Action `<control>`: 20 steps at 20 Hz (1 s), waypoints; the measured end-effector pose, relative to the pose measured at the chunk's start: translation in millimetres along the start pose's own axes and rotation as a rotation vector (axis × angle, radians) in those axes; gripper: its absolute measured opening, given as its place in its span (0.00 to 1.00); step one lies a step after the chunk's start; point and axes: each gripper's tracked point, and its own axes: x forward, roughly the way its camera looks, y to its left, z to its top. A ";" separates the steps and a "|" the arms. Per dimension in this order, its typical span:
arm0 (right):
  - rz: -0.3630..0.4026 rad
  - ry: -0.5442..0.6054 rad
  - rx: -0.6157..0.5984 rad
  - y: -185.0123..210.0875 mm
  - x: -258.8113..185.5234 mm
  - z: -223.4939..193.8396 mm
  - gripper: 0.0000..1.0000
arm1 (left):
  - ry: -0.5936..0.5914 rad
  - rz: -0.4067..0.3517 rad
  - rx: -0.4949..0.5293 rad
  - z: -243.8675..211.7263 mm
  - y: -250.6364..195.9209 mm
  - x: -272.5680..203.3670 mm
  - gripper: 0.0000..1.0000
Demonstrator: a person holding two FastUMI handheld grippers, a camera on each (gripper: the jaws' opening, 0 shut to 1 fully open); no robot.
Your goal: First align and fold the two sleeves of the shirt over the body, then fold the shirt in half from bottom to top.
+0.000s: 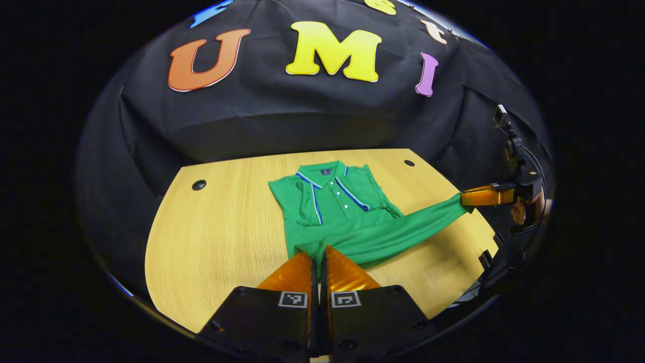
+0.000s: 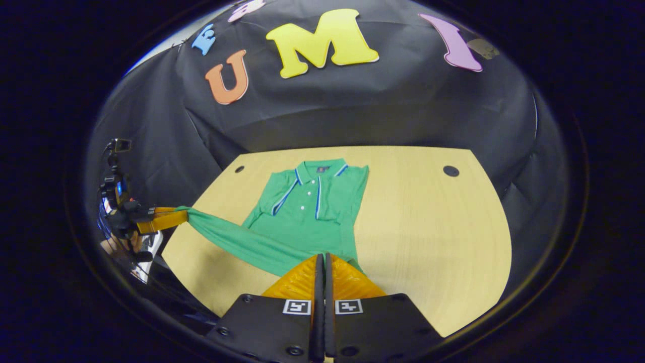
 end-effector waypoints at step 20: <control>-0.065 -0.088 0.036 -52.2 188.0 163.5 0.03 | -0.132 0.052 -0.023 128.2 80.3 190.1 0.03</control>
